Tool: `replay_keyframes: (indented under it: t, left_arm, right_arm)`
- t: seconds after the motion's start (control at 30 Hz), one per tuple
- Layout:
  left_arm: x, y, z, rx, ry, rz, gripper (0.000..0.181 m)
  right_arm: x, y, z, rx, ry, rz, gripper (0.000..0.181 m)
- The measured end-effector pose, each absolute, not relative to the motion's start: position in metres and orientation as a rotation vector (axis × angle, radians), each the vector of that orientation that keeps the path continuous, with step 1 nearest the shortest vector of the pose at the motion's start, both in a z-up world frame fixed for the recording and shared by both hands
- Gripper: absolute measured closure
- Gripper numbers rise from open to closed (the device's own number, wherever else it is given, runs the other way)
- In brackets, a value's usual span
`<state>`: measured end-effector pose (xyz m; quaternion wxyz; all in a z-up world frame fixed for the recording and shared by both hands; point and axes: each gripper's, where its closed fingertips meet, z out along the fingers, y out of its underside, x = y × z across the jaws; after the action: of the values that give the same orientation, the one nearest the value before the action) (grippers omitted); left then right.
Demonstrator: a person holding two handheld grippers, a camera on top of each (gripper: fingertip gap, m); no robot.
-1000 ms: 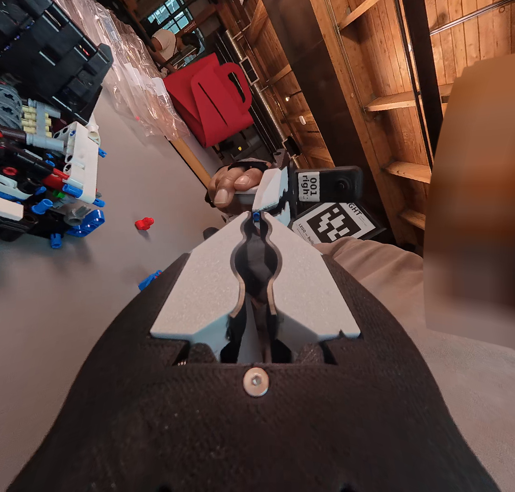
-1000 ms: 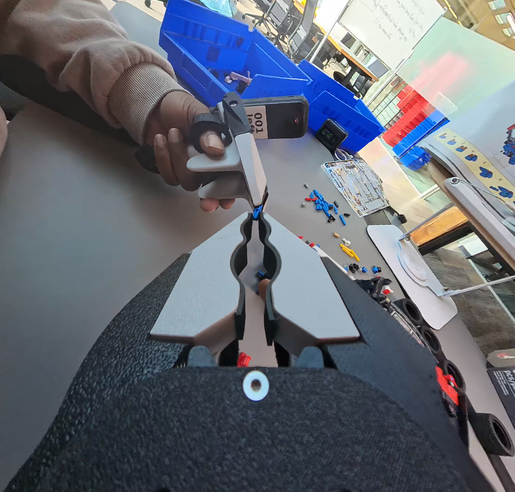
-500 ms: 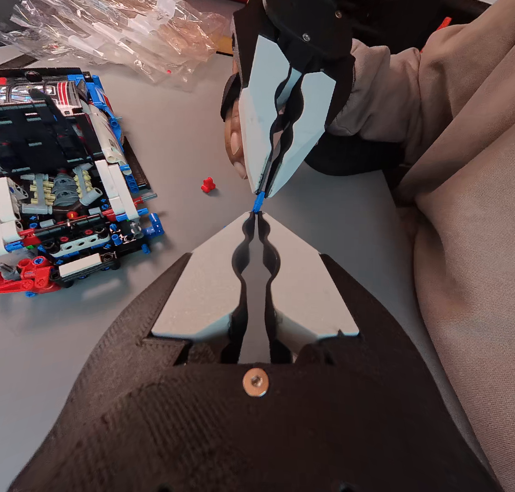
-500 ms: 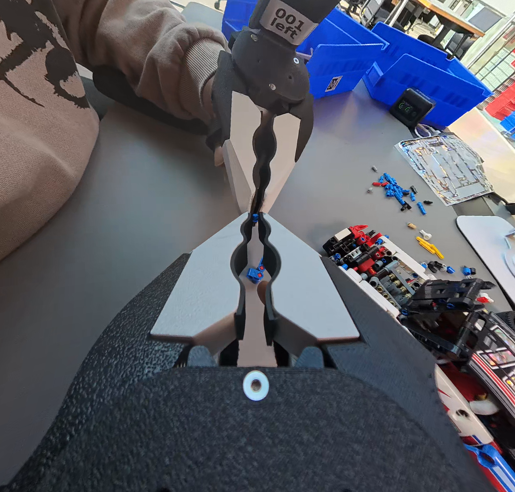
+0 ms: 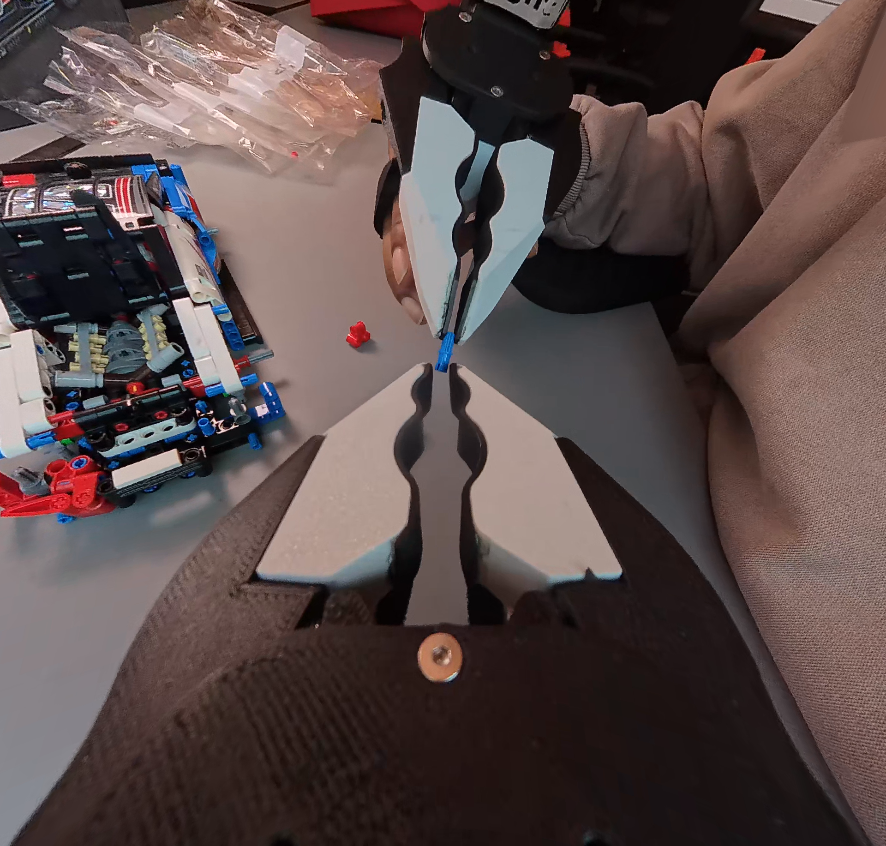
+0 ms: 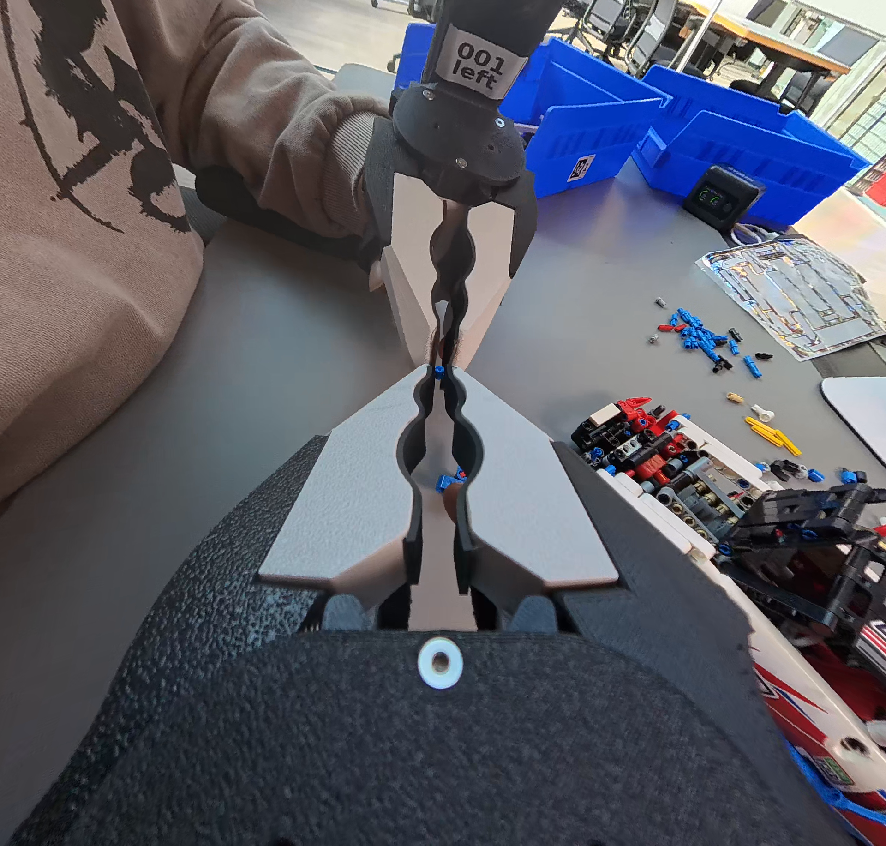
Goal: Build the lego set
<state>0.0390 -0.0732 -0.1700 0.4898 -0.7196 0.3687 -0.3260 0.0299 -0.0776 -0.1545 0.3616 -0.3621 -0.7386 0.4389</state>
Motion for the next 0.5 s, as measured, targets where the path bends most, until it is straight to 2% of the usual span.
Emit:
replay_keyframes:
  t: [0.37,0.4,0.5]
  left_arm:
    - [0.035,-0.073,-0.187,-1.85,0.964,-0.698,0.179]
    - [0.031,-0.071,-0.194,-1.879,0.986,-0.633,0.18]
    - [0.017,-0.064,-0.214,-1.933,1.068,-0.415,0.18]
  right_arm:
    - [0.03,-0.073,-0.176,-1.014,-1.978,1.065,0.18]
    - [0.031,-0.069,-0.182,-1.042,-2.0,1.016,0.176]
    - [0.037,-0.059,-0.201,-1.161,-2.083,0.894,0.146]
